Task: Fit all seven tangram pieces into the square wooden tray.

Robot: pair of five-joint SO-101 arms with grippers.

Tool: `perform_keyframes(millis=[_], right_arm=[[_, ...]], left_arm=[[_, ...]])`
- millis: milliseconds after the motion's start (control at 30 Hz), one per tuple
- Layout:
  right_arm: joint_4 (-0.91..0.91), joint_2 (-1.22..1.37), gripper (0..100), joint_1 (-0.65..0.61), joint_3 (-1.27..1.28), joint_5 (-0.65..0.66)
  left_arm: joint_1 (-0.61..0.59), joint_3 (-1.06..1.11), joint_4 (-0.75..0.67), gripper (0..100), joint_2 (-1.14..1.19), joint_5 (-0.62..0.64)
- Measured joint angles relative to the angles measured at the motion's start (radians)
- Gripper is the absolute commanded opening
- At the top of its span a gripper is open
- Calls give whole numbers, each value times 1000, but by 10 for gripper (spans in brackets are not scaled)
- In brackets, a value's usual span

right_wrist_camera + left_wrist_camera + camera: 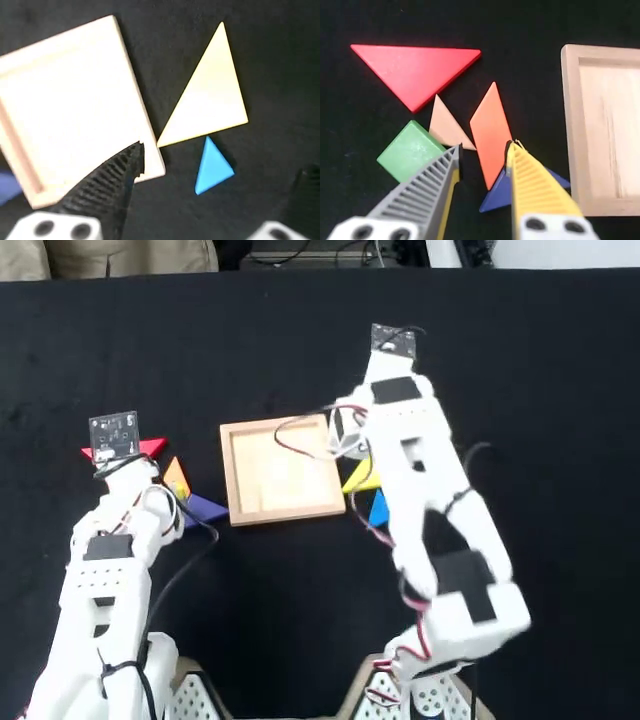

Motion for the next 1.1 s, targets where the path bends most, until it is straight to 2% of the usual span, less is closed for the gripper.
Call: perform_keyframes(millis=[333,900,1100], right_arm=[[-3,342,453,74,-187,-126],[-5,437,449,75,-250,-127],[28,482,309,75,-316,-127]], left_arm=[[34,49,-68,159,0,0],[41,51,-71,159,0,0],[41,51,-71,159,0,0]])
